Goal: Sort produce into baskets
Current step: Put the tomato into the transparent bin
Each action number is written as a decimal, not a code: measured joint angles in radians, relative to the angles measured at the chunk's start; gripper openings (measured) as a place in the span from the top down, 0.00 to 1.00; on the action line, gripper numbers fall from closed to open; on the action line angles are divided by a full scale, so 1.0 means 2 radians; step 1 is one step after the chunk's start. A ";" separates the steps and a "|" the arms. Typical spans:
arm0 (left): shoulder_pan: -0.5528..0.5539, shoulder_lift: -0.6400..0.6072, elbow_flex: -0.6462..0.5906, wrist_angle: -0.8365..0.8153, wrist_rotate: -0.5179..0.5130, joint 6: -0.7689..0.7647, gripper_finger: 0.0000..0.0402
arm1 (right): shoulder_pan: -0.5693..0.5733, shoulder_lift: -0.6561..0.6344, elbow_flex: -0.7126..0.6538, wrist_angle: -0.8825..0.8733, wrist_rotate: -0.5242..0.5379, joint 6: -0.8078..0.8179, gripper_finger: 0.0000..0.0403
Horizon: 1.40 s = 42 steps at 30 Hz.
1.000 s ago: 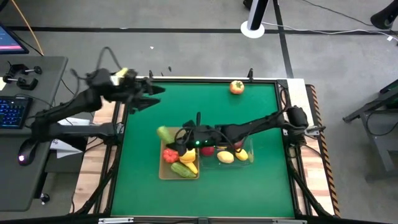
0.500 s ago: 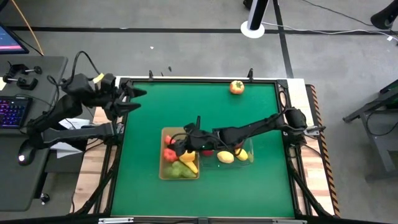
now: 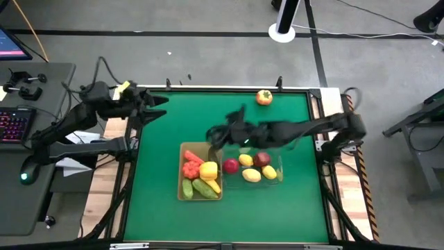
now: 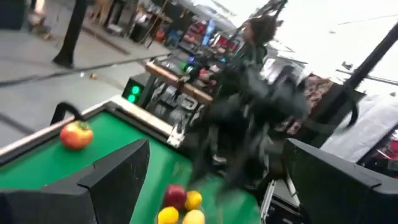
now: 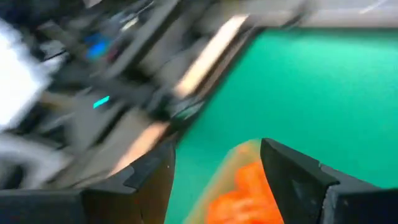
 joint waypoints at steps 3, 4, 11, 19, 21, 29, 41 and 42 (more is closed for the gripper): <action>0.000 0.022 0.000 0.000 0.000 -0.007 0.11 | -0.014 -0.052 0.000 -0.117 0.080 0.000 0.43; -0.002 0.030 0.000 0.000 0.000 -0.008 0.11 | -0.022 -0.066 0.000 -0.165 0.098 0.015 0.43; -0.023 0.107 0.000 0.023 -0.018 0.003 0.11 | -0.121 -0.095 -0.002 -0.497 0.062 0.139 0.43; -0.031 0.219 0.000 0.145 -0.026 -0.019 0.11 | -0.311 -0.060 -0.003 -0.494 -0.015 -0.052 0.43; -0.031 0.243 0.000 0.167 -0.027 -0.038 0.11 | -0.359 -0.044 -0.003 -0.460 -0.037 -0.091 0.43; -0.031 0.309 0.000 0.202 -0.031 -0.106 0.11 | -0.459 0.016 -0.003 -0.422 -0.062 -0.151 0.43; 0.011 0.324 0.000 0.204 -0.044 -0.087 0.11 | -0.467 0.033 -0.003 -0.394 -0.050 -0.140 0.43; 0.015 0.323 0.000 0.206 -0.040 -0.084 0.11 | -0.466 0.033 -0.003 -0.396 -0.050 -0.140 0.43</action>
